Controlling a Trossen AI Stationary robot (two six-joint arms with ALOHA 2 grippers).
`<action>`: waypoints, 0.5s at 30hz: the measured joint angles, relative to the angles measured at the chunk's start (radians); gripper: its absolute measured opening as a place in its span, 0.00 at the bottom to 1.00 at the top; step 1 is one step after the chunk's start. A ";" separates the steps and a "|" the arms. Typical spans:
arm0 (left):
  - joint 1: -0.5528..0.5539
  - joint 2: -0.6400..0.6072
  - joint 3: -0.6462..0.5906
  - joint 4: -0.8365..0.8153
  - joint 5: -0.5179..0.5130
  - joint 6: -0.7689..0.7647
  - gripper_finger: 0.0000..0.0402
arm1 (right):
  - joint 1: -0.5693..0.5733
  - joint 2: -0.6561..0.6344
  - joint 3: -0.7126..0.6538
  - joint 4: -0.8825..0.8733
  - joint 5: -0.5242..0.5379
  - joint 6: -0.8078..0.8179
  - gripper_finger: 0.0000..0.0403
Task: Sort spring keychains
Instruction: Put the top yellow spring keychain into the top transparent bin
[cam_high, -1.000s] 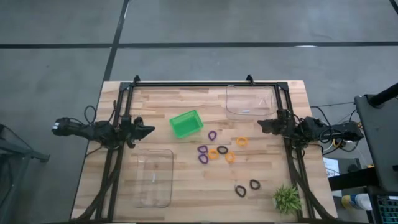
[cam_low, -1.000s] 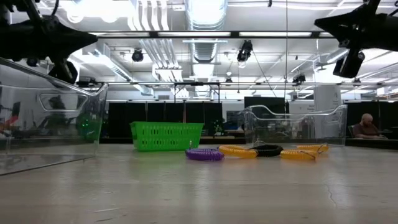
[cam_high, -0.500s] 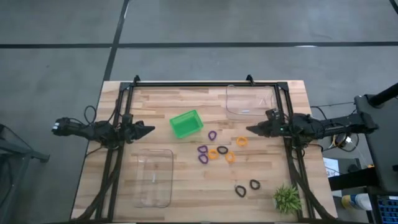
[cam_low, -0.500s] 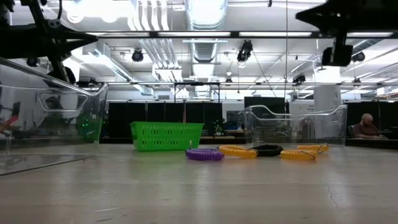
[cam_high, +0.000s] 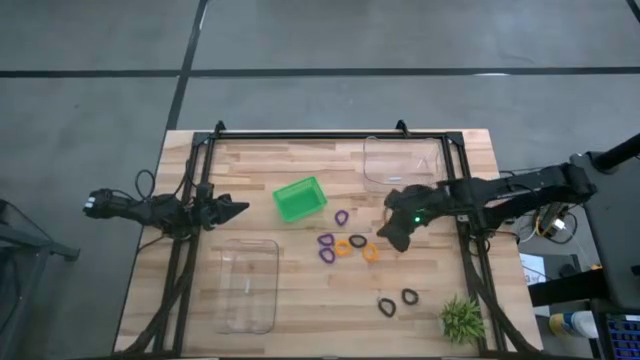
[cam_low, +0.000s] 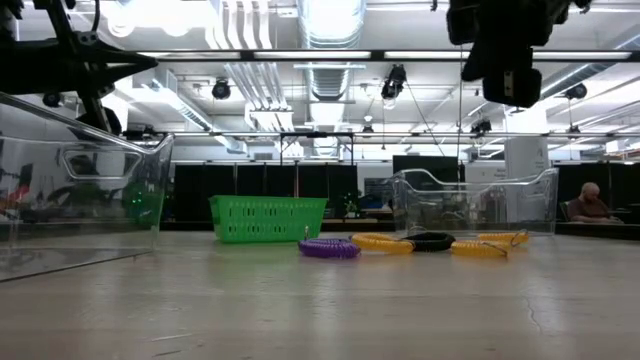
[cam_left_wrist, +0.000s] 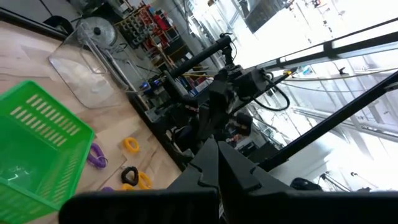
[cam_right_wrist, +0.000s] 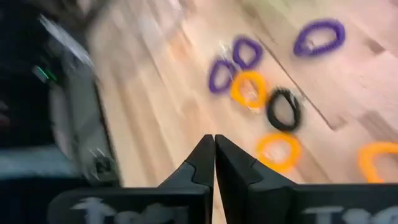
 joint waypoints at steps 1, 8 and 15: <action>0.000 0.000 0.000 0.000 -0.004 -0.009 0.00 | -0.003 0.028 0.028 -0.043 -0.012 -0.031 0.05; 0.000 0.000 0.000 0.000 -0.010 -0.055 0.00 | -0.005 0.218 0.183 -0.267 0.017 -0.177 0.31; 0.000 0.000 0.000 0.000 -0.009 -0.078 0.00 | -0.006 0.411 0.299 -0.436 0.096 -0.205 0.50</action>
